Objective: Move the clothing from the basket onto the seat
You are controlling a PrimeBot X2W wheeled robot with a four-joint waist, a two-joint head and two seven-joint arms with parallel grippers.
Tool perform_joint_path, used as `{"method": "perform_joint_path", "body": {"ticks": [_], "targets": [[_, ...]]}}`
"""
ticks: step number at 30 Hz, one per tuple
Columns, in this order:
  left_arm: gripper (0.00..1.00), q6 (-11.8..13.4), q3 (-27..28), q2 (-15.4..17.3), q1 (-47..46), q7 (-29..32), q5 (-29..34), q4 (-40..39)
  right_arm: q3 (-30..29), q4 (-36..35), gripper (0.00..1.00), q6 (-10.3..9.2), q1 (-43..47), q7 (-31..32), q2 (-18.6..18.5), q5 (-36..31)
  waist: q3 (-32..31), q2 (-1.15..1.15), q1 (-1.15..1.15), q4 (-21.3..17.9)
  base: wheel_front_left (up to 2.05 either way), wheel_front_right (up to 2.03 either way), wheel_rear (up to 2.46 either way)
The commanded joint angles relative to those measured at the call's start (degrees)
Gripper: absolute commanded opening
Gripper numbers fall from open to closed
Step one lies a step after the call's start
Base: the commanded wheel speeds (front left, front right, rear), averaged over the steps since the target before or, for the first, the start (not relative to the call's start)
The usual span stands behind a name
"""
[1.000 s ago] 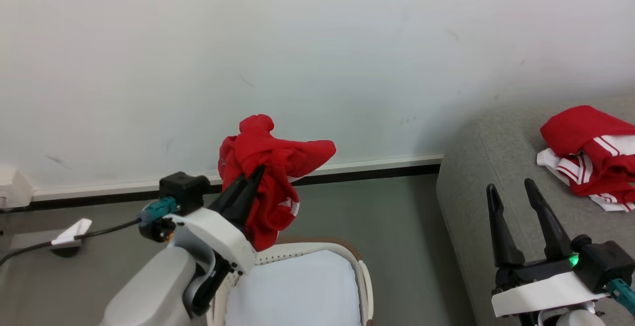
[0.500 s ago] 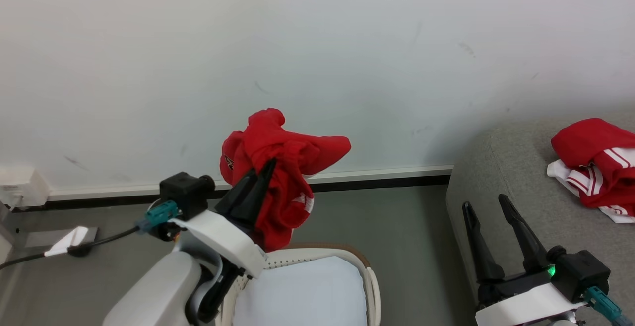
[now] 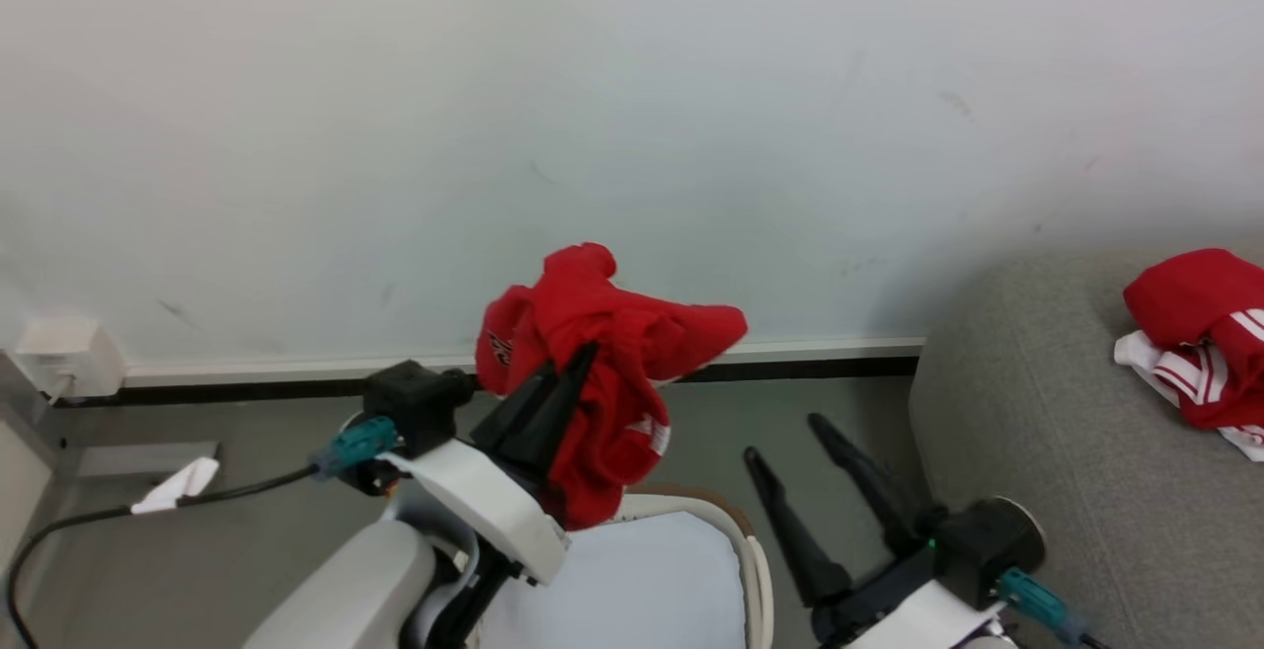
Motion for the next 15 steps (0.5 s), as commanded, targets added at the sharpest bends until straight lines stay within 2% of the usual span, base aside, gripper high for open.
{"method": "perform_joint_path", "body": {"ticks": [1,9,15], "targets": [[0.00,-0.17,-0.19,-0.14,0.53,0.20,0.48,-0.32,0.66,0.44,1.00,-0.13,-1.17,0.02,-0.31,0.41,-0.02,0.00,0.00,0.51,0.00,0.00,0.00],[0.00,-0.94,-3.55,-2.38,0.69,1.15,1.44,-1.09,7.70,7.69,1.00,-0.13,-7.27,0.03,-0.88,3.05,-0.18,0.00,0.00,4.17,0.00,0.00,0.00],[0.00,-1.83,-6.20,-4.27,0.84,2.11,1.57,-1.78,11.96,15.88,1.00,-0.13,-11.01,0.02,-0.88,4.50,-0.35,0.00,0.00,7.09,0.00,0.00,0.00]]}}
